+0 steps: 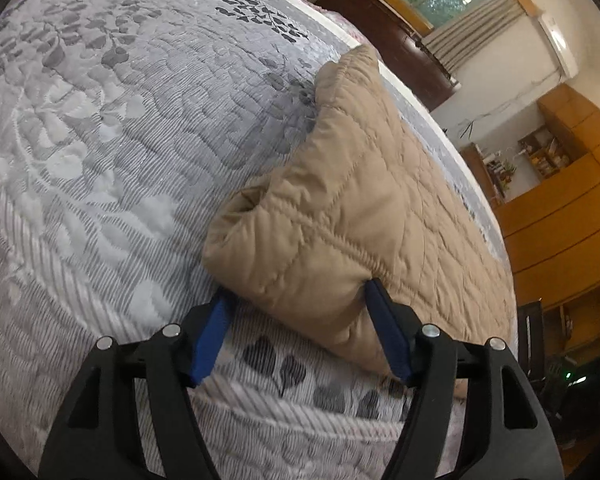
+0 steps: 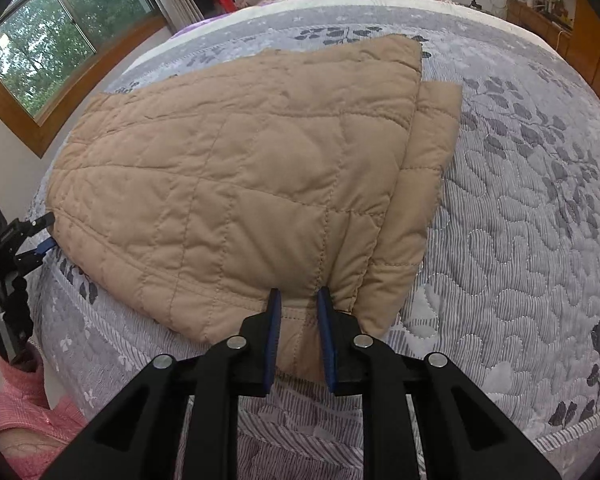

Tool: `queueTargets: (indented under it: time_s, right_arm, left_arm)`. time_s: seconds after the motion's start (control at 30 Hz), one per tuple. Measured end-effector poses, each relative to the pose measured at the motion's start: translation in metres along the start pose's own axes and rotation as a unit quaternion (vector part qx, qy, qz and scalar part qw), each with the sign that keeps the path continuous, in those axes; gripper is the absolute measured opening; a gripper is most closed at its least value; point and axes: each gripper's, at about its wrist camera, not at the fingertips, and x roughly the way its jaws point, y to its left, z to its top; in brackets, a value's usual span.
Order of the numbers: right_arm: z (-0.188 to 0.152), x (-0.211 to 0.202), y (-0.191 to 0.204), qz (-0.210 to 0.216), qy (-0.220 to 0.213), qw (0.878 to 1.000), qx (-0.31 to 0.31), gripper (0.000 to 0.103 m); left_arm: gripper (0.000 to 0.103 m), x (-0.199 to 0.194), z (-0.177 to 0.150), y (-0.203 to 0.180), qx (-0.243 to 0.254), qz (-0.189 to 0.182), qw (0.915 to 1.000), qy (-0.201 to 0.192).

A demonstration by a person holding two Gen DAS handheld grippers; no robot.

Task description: Fold large clothes

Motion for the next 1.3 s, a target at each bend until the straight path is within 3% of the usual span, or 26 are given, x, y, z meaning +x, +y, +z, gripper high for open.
queueTargets:
  time_s: [0.17,0.33,0.43,0.73,0.9,1.07,1.17,1.3]
  right_arm:
    - [0.001,0.000,0.000,0.001,0.003,1.000,0.000,0.017]
    - [0.002,0.000,0.000,0.002,0.009,1.000,0.002,0.017]
    - [0.003,0.001,-0.001,0.002,0.011,1.000,0.001,0.017]
    - [0.005,0.004,-0.001,0.006,0.010,1.000,0.000,0.017]
    - [0.002,0.002,-0.003,0.010,0.007,1.000,0.002,0.017]
    - [0.002,0.000,-0.005,0.015,0.009,1.000,0.009,0.017]
    - [0.003,-0.001,-0.007,0.020,0.010,1.000,0.015,0.017]
    - [0.004,-0.003,-0.009,0.019,0.012,0.999,0.025,0.017]
  left_arm:
    - [0.067,0.003,0.011,0.014,-0.063,-0.048,0.9967,-0.020]
    - [0.032,-0.001,0.009,0.025,-0.098,-0.065,0.9925,-0.033]
    - [0.019,-0.003,0.001,0.029,-0.099,-0.061,0.9924,-0.038]
    - [0.013,0.008,-0.001,0.026,-0.091,-0.036,0.9949,-0.024]
    - [0.008,0.004,0.003,0.022,-0.106,-0.053,0.9926,-0.029]
    - [0.007,-0.028,0.004,-0.002,-0.039,-0.059,0.9933,-0.092]
    - [0.006,-0.049,0.004,-0.035,0.024,-0.074,0.9894,-0.123]
    - [0.006,-0.066,0.000,-0.077,0.098,-0.099,0.9809,-0.136]
